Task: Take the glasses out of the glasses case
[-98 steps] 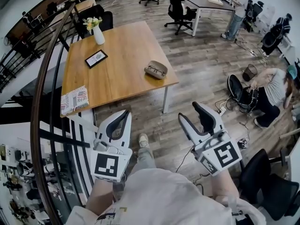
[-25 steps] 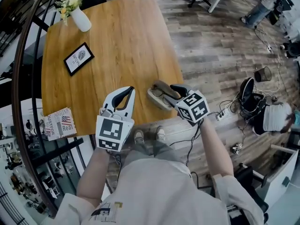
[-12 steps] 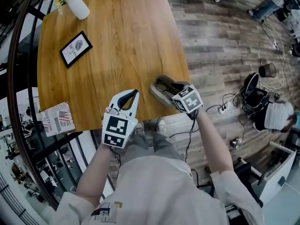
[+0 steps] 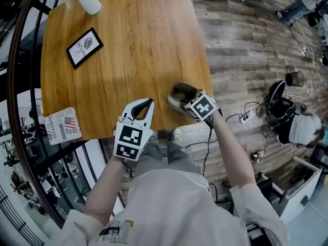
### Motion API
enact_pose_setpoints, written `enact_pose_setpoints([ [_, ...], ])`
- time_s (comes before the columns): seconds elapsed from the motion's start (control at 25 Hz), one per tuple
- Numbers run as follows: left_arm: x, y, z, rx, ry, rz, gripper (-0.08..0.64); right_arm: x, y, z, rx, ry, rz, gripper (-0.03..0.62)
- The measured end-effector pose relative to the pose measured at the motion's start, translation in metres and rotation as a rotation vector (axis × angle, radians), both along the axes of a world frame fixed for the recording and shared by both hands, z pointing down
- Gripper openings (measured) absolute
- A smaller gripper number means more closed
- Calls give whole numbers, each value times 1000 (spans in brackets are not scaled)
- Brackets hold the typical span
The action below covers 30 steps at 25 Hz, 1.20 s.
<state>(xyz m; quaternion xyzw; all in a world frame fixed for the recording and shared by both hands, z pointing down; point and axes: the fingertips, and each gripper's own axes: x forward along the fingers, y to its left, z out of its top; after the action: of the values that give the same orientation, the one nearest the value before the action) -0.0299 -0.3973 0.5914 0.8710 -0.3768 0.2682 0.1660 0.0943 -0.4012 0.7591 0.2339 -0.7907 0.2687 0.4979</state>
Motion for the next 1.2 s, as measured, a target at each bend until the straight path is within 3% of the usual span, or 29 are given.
enact_pose_setpoints([
  [0.28,-6,9,3,-9,-3,-12,17,2,1,1,34,75,-85,116],
  [0.4,-7,15,2,-7,-2,-10,17,-1,11,-3,3,38,-76,58],
  [0.64,-7,21,-11,26,-2,-2,17,0,16,-32,28,-39,7,52],
  [0.88,-16,16,-47,121,-14,-5,17,-4,2,-117,242,-107,54,54],
  [1.08,-37,1,-100,236,-43,-32,17,-14,-7,-214,431,-204,80,54],
  [1.2,-47,-1,-137,301,-13,-65,17,-19,-2,-274,531,-301,110,54],
])
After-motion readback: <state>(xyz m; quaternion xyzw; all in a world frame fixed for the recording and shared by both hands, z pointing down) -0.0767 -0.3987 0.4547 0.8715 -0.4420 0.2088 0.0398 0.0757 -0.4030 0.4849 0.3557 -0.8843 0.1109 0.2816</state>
